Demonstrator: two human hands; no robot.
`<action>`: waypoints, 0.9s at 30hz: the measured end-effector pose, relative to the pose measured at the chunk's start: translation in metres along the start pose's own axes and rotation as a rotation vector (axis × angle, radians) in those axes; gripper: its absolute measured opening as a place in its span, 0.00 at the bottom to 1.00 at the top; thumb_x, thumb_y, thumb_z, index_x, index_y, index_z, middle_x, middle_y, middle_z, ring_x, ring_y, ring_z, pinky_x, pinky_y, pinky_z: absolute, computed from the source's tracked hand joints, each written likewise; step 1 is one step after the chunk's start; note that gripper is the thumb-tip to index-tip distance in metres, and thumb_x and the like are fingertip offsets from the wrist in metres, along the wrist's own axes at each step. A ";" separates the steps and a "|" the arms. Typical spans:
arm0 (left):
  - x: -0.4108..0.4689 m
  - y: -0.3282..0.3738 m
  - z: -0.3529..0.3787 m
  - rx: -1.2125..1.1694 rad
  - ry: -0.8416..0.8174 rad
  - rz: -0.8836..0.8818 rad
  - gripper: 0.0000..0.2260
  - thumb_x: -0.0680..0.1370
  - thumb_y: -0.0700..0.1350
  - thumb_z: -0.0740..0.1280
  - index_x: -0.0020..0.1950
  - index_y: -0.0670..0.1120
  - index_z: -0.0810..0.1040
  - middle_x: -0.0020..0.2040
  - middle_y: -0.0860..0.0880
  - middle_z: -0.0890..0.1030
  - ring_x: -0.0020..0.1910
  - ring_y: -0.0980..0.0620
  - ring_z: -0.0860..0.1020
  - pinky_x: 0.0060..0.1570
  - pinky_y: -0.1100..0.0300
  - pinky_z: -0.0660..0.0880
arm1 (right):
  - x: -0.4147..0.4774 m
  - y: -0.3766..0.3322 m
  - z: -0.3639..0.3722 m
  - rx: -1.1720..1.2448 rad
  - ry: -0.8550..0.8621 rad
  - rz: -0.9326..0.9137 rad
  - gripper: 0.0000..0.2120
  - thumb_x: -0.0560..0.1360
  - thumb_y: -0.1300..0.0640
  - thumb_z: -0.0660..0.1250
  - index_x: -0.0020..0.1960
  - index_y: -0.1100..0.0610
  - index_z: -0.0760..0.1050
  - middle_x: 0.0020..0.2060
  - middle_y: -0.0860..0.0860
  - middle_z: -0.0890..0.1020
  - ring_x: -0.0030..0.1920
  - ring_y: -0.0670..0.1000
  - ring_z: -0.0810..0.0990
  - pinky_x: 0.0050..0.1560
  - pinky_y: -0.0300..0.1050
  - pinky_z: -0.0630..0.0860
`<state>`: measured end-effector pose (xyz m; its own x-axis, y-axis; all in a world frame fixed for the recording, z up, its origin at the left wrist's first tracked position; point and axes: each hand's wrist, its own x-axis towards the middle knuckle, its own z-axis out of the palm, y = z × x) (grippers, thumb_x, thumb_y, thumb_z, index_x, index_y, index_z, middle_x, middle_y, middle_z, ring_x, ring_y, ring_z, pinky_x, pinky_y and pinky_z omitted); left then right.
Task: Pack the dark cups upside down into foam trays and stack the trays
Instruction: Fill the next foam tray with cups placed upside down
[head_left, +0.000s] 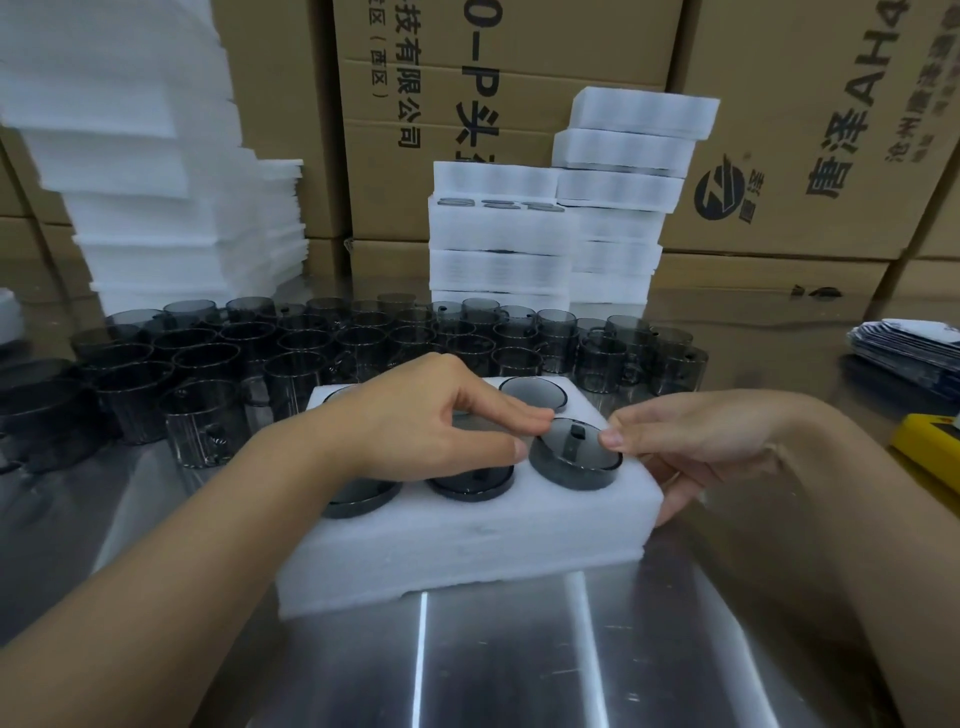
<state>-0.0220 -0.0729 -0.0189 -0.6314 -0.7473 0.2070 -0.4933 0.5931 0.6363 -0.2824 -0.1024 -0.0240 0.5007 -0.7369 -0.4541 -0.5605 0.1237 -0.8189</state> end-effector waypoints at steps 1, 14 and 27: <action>0.000 0.000 0.001 0.001 -0.005 -0.002 0.13 0.70 0.50 0.69 0.54 0.59 0.81 0.56 0.66 0.80 0.60 0.70 0.73 0.65 0.69 0.67 | 0.000 0.000 -0.001 0.009 -0.002 0.007 0.23 0.65 0.44 0.69 0.52 0.59 0.74 0.49 0.57 0.84 0.51 0.57 0.82 0.46 0.47 0.82; 0.004 0.000 -0.004 0.105 -0.055 -0.042 0.10 0.74 0.45 0.71 0.52 0.57 0.83 0.54 0.68 0.79 0.59 0.73 0.72 0.66 0.67 0.67 | 0.005 0.001 0.001 0.011 -0.040 0.033 0.33 0.67 0.45 0.71 0.67 0.58 0.70 0.57 0.58 0.82 0.57 0.61 0.81 0.47 0.48 0.82; 0.004 0.008 0.003 0.386 0.051 0.012 0.14 0.70 0.55 0.66 0.53 0.58 0.84 0.55 0.67 0.80 0.60 0.71 0.73 0.64 0.61 0.71 | 0.009 0.006 0.004 -0.005 -0.001 0.002 0.30 0.66 0.41 0.73 0.62 0.56 0.75 0.52 0.56 0.84 0.52 0.57 0.84 0.43 0.47 0.82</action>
<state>-0.0301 -0.0703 -0.0158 -0.6125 -0.7479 0.2561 -0.6810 0.6637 0.3095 -0.2788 -0.1060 -0.0345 0.4999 -0.7363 -0.4561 -0.5651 0.1219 -0.8160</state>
